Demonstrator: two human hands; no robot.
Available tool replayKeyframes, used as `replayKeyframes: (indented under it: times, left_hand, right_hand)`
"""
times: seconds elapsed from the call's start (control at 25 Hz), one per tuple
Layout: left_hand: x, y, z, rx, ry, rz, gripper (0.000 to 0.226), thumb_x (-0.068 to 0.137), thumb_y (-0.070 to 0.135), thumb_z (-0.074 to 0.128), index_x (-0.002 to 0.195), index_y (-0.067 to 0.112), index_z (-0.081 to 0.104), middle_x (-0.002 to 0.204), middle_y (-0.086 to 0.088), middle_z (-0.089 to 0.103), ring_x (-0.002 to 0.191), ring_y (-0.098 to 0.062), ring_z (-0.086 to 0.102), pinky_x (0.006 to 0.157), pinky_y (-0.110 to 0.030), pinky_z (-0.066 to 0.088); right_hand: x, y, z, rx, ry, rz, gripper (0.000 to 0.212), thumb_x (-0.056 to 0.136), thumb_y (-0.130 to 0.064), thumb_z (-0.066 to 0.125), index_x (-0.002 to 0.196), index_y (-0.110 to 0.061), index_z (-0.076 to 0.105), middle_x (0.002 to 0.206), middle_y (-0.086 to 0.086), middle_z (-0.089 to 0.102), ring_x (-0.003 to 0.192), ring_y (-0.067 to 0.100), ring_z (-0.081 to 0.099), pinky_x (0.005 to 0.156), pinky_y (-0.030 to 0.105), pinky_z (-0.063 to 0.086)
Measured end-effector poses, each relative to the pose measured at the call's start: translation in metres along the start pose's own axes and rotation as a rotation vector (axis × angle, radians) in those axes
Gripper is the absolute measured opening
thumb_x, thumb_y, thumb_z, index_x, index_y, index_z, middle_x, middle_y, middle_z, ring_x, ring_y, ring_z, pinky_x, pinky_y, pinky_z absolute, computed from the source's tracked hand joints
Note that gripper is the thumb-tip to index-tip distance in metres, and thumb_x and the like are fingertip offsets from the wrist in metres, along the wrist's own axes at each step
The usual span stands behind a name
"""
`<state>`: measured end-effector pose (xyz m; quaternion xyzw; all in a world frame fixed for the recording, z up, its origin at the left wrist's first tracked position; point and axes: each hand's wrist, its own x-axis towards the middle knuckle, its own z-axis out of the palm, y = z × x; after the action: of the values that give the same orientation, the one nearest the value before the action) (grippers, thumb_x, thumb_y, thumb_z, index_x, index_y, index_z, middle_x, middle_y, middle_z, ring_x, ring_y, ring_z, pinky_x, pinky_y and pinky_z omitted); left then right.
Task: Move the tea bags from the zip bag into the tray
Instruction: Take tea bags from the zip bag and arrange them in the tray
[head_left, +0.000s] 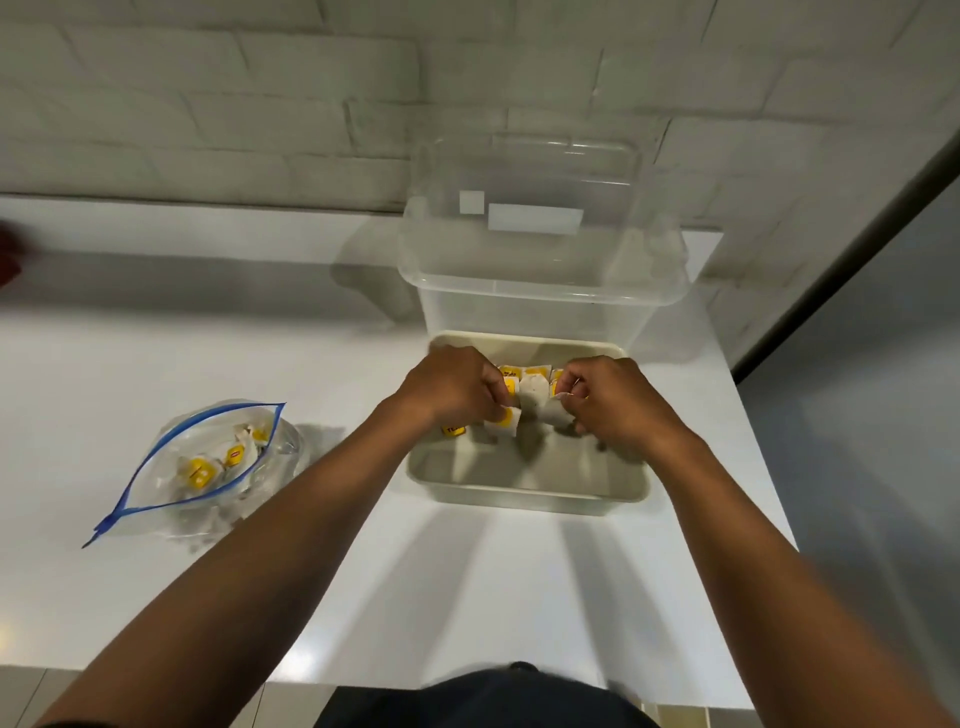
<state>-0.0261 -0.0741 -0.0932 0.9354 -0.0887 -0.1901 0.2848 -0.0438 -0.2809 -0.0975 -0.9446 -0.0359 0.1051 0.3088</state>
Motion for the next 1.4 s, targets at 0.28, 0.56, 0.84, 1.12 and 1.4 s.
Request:
replayKeyframes:
  times: [0.28,0.56,0.84,1.12,1.4]
  left_hand:
    - [0.025,-0.002,0.02,0.149,-0.033,-0.025,0.011,0.079,0.026,0.074,0.087,0.03,0.08,0.091,0.01,0.075,0.092,-0.012,0.067,0.083,-0.029,0.054]
    - [0.042,-0.003,0.031,0.333,0.052,-0.073,0.017,0.083,0.024,0.067,0.087,0.037,0.078,0.095,0.011,0.073,0.091,-0.015,0.067,0.079,-0.03,0.056]
    - [0.051,0.001,0.037,0.629,0.197,-0.06,0.023,0.091,0.021,0.056,0.103,0.028,0.075,0.101,-0.003,0.07,0.091,-0.027,0.068,0.07,-0.032,0.05]
    - [0.056,-0.003,0.04,0.729,0.234,-0.029,0.021,0.094,0.025,0.057,0.106,0.029,0.074,0.102,-0.002,0.071,0.093,-0.025,0.068,0.068,-0.029,0.045]
    - [0.06,-0.004,0.04,0.738,0.248,-0.047,0.022,0.094,0.027,0.055,0.106,0.028,0.074,0.104,-0.002,0.07,0.094,-0.026,0.068,0.069,-0.029,0.045]
  right_hand:
    - [0.026,0.013,0.017,-0.124,-0.121,-0.045,0.016,0.084,-0.013,0.067,0.076,-0.025,0.074,0.086,-0.005,0.07,0.081,0.017,0.065,0.075,0.037,0.058]
    - [0.044,0.021,0.035,-0.313,-0.083,-0.046,0.022,0.084,-0.009,0.062,0.086,-0.029,0.073,0.098,-0.002,0.067,0.083,0.021,0.063,0.065,0.03,0.054]
    - [0.053,0.013,0.039,-0.408,0.011,-0.09,0.014,0.079,-0.008,0.061,0.074,-0.02,0.059,0.073,-0.001,0.061,0.065,0.024,0.057,0.049,0.02,0.03]
    - [0.052,0.005,0.038,-0.484,0.03,-0.143,0.012,0.08,-0.009,0.067,0.084,-0.021,0.066,0.079,0.004,0.063,0.065,0.026,0.052,0.057,0.024,0.035]
    - [0.055,0.005,0.039,-0.497,0.074,-0.108,0.009,0.086,-0.012,0.059,0.085,-0.019,0.065,0.086,0.006,0.067,0.076,0.03,0.062,0.06,0.026,0.035]
